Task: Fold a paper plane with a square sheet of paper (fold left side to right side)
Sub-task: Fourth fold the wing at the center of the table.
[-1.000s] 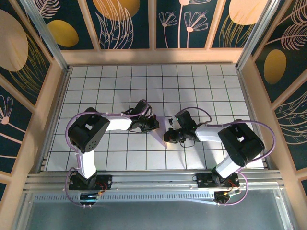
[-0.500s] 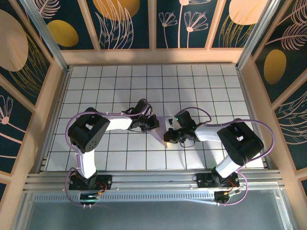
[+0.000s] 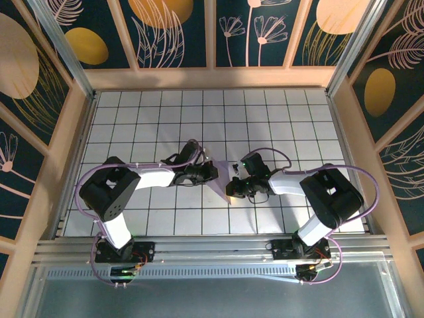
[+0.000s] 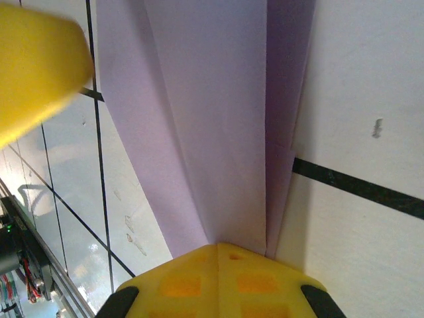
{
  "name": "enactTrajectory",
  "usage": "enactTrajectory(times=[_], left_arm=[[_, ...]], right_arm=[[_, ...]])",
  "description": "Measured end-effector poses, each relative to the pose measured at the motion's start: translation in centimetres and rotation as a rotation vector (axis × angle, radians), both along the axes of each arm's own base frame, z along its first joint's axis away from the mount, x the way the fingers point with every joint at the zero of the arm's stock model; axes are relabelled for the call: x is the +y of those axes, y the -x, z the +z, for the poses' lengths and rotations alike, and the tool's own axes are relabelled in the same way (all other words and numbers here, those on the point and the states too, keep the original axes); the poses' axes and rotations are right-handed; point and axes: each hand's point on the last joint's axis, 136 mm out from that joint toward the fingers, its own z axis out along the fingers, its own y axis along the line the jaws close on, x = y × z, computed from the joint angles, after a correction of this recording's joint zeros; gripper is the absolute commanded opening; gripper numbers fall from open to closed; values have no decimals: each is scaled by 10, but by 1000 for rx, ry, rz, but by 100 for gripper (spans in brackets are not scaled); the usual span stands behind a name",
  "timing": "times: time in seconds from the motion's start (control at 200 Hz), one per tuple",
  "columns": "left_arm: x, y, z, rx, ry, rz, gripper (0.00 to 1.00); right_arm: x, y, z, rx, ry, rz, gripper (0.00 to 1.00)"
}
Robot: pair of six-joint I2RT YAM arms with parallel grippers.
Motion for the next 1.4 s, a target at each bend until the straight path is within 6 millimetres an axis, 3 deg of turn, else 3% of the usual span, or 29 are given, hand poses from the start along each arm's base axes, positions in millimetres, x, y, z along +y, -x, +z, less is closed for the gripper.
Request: enactTrajectory(times=[0.18, 0.35, 1.136, 1.401], left_arm=[[-19, 13, -5, 21, 37, -46, 2], [-19, 13, -19, 50, 23, -34, 2], [-20, -3, -28, 64, -16, -2, 0], [-9, -23, -29, 66, -5, 17, 1]], right_arm=[[1, 1, 0, 1, 4, 2, 0], [1, 1, 0, -1, 12, 5, 0], [3, 0, -4, -6, 74, 30, 0], [7, -4, -2, -30, 73, 35, 0]])
